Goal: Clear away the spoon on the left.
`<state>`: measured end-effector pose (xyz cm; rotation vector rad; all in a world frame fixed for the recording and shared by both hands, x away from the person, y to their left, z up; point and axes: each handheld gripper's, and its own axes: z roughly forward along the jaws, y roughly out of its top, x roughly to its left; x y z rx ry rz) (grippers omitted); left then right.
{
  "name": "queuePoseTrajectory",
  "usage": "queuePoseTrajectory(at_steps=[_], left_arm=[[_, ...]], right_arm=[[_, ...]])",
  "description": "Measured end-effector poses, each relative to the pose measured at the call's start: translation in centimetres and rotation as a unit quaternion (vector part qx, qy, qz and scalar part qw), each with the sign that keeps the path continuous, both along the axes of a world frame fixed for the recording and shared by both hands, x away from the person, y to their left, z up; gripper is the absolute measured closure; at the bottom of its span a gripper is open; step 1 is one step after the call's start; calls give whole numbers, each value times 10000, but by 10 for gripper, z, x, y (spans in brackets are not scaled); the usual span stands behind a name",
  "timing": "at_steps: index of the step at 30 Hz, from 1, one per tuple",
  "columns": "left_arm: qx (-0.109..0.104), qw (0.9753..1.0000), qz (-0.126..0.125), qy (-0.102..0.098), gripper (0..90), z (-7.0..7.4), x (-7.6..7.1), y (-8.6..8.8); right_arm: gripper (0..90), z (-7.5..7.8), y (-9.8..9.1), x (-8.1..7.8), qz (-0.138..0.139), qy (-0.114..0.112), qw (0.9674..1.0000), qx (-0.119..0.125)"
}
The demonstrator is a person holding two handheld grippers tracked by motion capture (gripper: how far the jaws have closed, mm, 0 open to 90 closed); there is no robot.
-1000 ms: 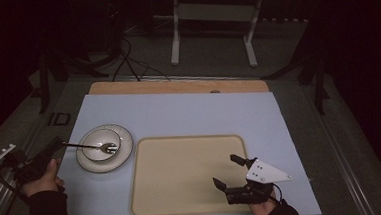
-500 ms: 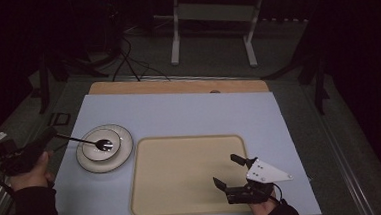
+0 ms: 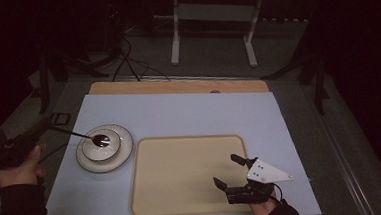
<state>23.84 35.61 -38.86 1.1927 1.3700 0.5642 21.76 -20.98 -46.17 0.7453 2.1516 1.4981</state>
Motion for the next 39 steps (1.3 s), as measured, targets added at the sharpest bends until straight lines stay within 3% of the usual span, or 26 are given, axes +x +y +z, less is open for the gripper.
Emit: queuePoseTrajectory(at_steps=[6, 12, 13, 17, 23, 24, 25, 26, 29, 33, 36, 39], left_arm=[[139, 9995, -288, -74, 900, 14, 0, -7], [303, 9969, -721, -23, 900, 20, 2, -18], [331, 9951, -928, -29, 900, 23, 3, -23], [460, 9908, -1273, -47, 900, 28, 5, -34], [610, 9814, -1822, -30, 900, 30, 9, -52], [610, 9814, -1822, -30, 900, 30, 9, -52], [657, 9782, -1969, -40, 900, 31, 10, -58], [685, 9770, -2018, -46, 900, 31, 10, -61], [778, 9698, -2311, -44, 900, 31, 12, -71], [918, 9589, -2685, 3, 900, 30, 16, -85], [949, 9505, -2958, 33, 900, 28, 20, -95], [976, 9438, -3157, 52, 900, 26, 23, -104]], right_arm=[[129, 0, 0, 0, -3, 7, 10000, -3], [129, 0, 0, 0, -3, 7, 10000, -5], [129, 0, 0, 0, -2, 9, 10000, -9], [129, 0, 0, 0, -9, 7, 10000, -17], [129, 0, 0, 0, -18, -10, 10000, -8], [129, 0, 0, 0, -18, -10, 10000, -8], [129, 0, -1, 0, -17, -21, 10000, -7], [129, 0, -1, 0, -16, -19, 10000, 2], [129, 0, -1, 0, -22, -19, 10000, 6], [129, 0, -2, -1, -31, -29, 10000, 23], [129, 0, -4, -2, -41, -60, 10000, 27], [129, 1, -5, -3, -65, -58, 9999, 53]])
